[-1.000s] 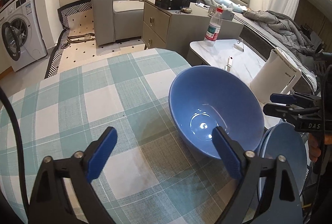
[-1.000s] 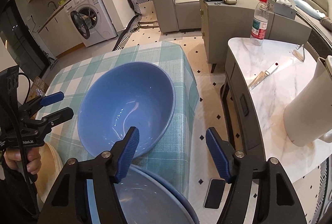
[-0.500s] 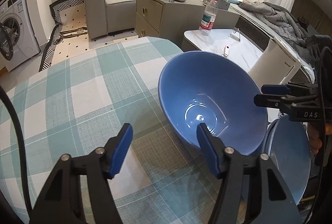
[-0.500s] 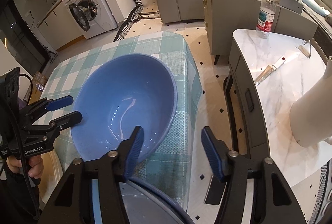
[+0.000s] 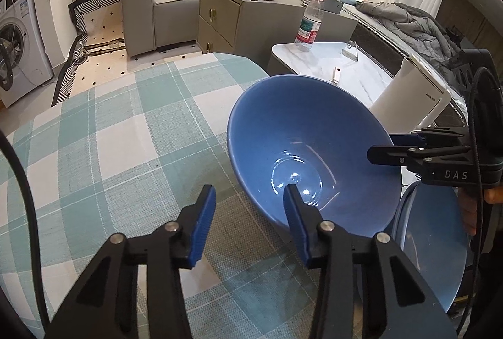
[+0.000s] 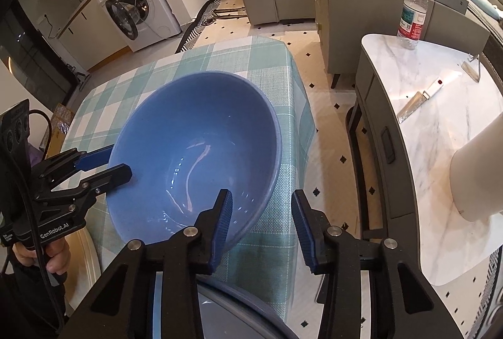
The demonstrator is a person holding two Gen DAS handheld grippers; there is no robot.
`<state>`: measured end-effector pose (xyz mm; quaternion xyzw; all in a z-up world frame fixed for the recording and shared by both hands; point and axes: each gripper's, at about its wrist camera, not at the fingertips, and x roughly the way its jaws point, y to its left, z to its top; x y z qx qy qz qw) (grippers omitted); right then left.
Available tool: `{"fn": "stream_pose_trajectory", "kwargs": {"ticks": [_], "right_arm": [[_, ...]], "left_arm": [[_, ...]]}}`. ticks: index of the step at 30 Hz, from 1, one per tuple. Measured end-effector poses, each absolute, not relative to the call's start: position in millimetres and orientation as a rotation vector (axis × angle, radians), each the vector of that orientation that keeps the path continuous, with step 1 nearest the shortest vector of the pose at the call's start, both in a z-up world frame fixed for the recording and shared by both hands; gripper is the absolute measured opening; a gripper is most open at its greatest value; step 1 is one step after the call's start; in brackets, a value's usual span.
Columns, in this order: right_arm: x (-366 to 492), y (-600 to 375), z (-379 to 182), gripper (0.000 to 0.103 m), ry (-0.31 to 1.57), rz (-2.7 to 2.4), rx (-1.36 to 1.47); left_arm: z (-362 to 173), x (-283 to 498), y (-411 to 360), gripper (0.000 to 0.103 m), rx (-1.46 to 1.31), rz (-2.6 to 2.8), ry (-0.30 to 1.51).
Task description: Organize plates and bowls
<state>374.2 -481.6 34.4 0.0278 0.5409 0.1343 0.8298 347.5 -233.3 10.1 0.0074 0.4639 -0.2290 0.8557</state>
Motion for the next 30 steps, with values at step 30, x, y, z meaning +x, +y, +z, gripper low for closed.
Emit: {"fn": "stream_pose_trajectory", "kwargs": {"ticks": [30], "right_arm": [[366.6, -459.6, 48.2, 0.038, 1.097, 0.322, -0.012]], "left_arm": [[15.3, 343.0, -243.7, 0.029, 0.072, -0.496, 0.947]]}}
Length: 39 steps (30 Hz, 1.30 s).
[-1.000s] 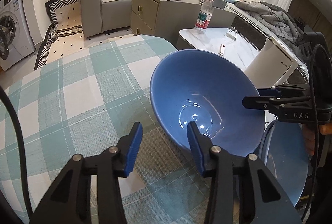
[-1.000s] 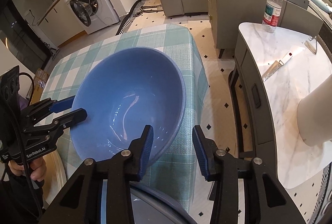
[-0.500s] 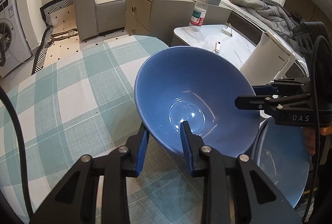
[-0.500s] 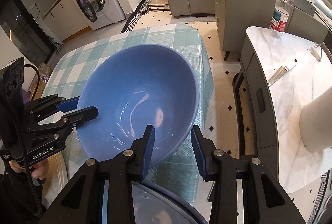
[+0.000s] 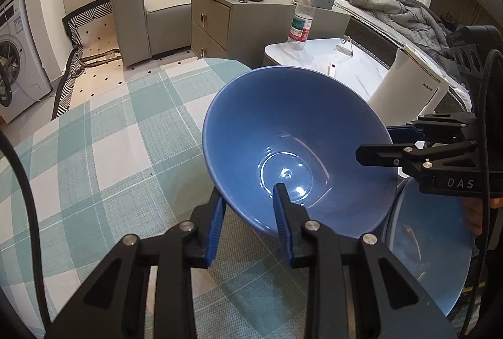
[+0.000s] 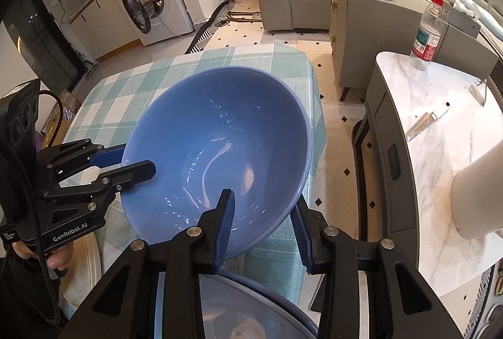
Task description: Organize plates and bowls
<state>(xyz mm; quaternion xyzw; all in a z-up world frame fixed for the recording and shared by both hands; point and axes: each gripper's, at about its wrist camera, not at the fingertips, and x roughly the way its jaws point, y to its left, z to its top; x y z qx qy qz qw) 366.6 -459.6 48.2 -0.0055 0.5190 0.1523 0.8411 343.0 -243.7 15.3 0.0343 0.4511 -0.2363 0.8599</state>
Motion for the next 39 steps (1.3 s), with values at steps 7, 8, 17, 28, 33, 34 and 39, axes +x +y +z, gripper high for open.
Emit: {"fn": "stream_pose_trajectory", "kwargs": {"ticks": [7, 8, 17, 28, 33, 34, 39], "right_arm": [[360.4, -456.3, 58.7, 0.038, 1.065, 0.330, -0.022], [359.3, -455.9, 60.5, 0.038, 1.060, 0.331, -0.023], [345.8, -449.1, 84.1, 0.038, 1.001, 0.336, -0.034], [322.2, -440.1, 114.8, 0.038, 0.944, 0.335, -0.039], [307.6, -436.6, 128.7, 0.038, 0.916, 0.331, -0.045], [304.0, -436.0, 132.2, 0.038, 0.907, 0.331, -0.046], [290.7, -433.9, 143.1, 0.038, 0.881, 0.330, -0.044]], "left_arm": [[23.1, 338.6, -238.8, 0.029, 0.064, -0.487, 0.921], [24.8, 337.4, -238.1, 0.029, 0.064, -0.484, 0.916], [40.6, 328.7, -230.3, 0.029, 0.046, -0.482, 0.880], [65.1, 310.7, -222.2, 0.029, 0.042, -0.484, 0.825], [77.1, 300.0, -219.6, 0.029, 0.044, -0.491, 0.798], [79.9, 297.4, -219.0, 0.029, 0.044, -0.493, 0.791], [89.6, 287.2, -215.9, 0.029, 0.047, -0.498, 0.767]]}}
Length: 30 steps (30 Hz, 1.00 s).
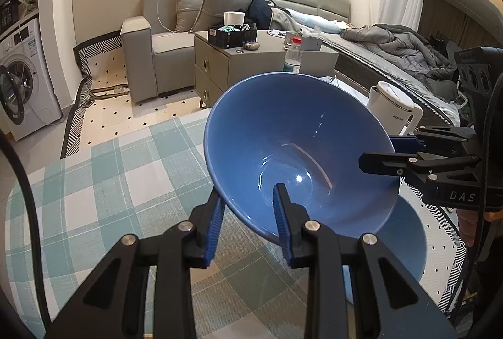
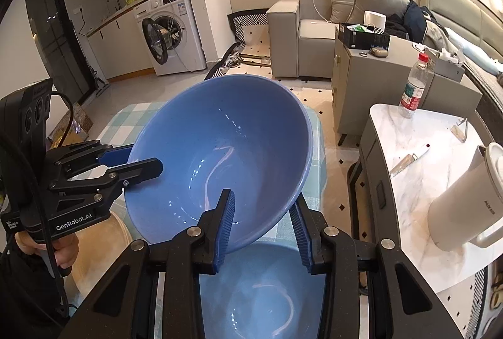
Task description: Organize plates and bowls
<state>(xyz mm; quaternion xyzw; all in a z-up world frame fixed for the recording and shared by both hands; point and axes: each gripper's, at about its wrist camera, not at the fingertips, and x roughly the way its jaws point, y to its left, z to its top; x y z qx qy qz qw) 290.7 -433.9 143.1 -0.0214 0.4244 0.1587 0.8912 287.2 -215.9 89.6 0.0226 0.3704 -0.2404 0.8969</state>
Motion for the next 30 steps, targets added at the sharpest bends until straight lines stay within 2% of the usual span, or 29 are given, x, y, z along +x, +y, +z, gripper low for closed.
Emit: {"fn": "stream_pose_trajectory", "kwargs": {"ticks": [30], "right_arm": [[205.5, -438.0, 180.4, 0.038, 0.797, 0.265, -0.032]], "left_arm": [[115.8, 239.3, -218.3, 0.030, 0.068, -0.578, 0.711]]}}
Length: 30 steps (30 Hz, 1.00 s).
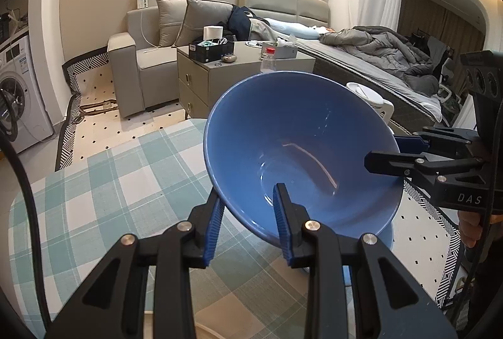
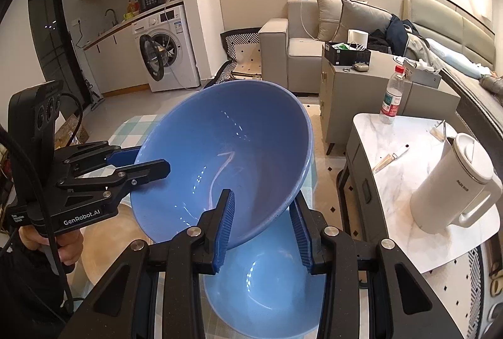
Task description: Organize plates and bowls
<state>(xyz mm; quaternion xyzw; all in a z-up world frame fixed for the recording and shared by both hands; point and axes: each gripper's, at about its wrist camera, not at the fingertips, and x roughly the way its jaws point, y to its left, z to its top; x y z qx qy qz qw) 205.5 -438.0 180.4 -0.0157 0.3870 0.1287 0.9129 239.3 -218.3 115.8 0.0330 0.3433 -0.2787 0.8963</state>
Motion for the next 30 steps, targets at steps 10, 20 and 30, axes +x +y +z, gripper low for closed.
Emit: {"fn": "stream_pose_trajectory", "kwargs": {"ticks": [10, 20, 30], "right_arm": [[184.7, -442.6, 178.1, 0.038, 0.796, 0.245, -0.019], [166.7, -445.6, 170.7, 0.038, 0.796, 0.226, 0.005], [154.0, -453.5, 160.7, 0.038, 0.809, 0.199, 0.025]], "left_arm": [[113.1, 225.6, -223.7, 0.030, 0.092, -0.612, 0.713], [108.4, 216.9, -230.8, 0.030, 0.104, -0.642, 0.723], [97.4, 210.6, -242.6, 0.030, 0.111, -0.668, 0.744]]}}
